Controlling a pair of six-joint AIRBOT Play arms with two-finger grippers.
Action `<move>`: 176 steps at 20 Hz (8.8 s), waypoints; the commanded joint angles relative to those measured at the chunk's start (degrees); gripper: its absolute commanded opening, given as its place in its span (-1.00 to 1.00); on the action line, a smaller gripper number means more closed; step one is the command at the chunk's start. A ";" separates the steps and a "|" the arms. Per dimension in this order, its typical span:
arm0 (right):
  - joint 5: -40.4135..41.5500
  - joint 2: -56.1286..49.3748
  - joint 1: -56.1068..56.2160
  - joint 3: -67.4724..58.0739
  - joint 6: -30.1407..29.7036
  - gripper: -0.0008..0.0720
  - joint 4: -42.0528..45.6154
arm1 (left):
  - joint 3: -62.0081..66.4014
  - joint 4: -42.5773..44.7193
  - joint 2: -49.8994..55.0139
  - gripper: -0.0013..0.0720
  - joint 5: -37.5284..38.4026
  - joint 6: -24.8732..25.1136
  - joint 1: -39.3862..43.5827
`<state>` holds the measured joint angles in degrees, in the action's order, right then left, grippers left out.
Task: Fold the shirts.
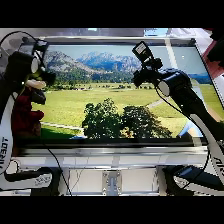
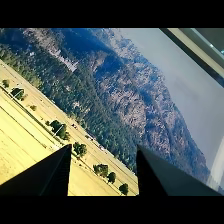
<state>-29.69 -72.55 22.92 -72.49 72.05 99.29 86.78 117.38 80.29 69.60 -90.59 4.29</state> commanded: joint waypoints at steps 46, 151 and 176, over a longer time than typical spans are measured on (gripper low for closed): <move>-7.13 3.96 -0.09 -0.13 2.10 -0.35 2.05 | 14.99 -64.37 8.28 -0.94 8.57 15.87 -16.59; -20.90 28.04 -25.07 -6.03 2.10 -0.90 -35.78 | 29.88 -43.06 -6.29 -0.94 10.78 13.62 -5.75; 17.11 9.70 -13.64 40.59 3.39 -0.89 -50.84 | 13.62 -36.39 25.77 -0.86 -21.86 -4.35 6.78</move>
<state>-29.82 -57.60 7.81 -34.54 75.44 51.64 100.25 80.36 102.61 55.27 -91.57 10.39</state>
